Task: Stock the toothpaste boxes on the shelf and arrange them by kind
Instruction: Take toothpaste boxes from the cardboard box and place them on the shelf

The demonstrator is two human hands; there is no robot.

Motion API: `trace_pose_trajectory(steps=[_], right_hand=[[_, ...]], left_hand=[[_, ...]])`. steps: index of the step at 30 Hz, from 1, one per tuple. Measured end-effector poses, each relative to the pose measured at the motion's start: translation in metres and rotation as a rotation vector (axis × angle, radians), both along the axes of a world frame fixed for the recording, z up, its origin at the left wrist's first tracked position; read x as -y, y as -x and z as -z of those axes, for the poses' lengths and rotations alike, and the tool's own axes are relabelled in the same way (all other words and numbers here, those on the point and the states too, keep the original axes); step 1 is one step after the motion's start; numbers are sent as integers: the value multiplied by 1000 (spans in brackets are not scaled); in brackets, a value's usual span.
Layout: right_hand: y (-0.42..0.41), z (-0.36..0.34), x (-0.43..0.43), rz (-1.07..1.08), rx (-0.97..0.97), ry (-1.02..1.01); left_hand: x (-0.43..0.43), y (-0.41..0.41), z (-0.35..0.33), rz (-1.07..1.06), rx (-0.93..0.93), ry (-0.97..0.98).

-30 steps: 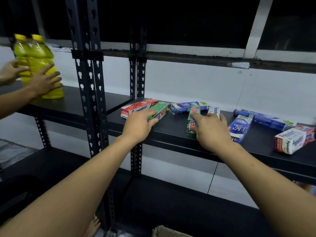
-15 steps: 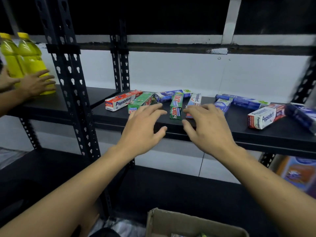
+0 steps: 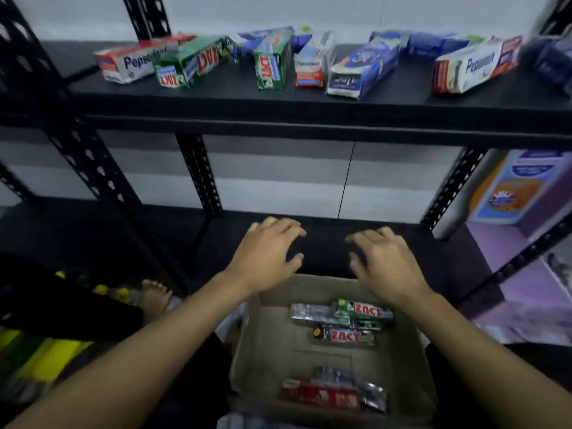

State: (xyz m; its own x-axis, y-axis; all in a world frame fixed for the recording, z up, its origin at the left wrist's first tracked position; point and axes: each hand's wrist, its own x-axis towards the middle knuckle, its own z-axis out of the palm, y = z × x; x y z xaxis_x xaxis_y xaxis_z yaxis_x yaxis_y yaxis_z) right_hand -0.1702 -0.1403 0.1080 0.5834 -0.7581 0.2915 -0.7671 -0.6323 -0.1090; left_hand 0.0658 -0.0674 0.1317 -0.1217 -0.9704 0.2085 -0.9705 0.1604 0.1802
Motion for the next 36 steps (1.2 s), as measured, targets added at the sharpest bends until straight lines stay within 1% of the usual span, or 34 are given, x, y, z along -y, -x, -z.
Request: trace_pose_trajectory(steps=[5,11,15,18,21,24,27,29,32,34,36], right_hand=[[30,83,-7,44,-184,-279],[53,172,-13,58,-353,-589],[68,228,-22,93,-381,-834],[79,253,-32,21,-417,-999],[86,279,-36,122,-411,-1170],[89,298,-33,219,-394,-1248],[92,309,-30,256,-388,-1292],[93,311,-31,261,-397,-1322],[90,315,-35,286,-355,-1356],[88,319,-38,318,-337,-1342],[88,321,-40,320,-374,-1317]], left_hand=[[-3,5,96,-7,23,-233],[-16,21,194,-59,-46,-484],[-28,38,252,-74,-172,-704],[-39,47,279,-105,-242,-788],[-45,51,306,-164,-317,-928],[-51,48,329,-282,-373,-1057],[-54,48,342,-279,-362,-1131],[-55,49,346,-275,-345,-1127],[-55,48,350,-272,-313,-1131],[-56,45,351,-275,-307,-1132],[-58,43,353,-278,-292,-1114]])
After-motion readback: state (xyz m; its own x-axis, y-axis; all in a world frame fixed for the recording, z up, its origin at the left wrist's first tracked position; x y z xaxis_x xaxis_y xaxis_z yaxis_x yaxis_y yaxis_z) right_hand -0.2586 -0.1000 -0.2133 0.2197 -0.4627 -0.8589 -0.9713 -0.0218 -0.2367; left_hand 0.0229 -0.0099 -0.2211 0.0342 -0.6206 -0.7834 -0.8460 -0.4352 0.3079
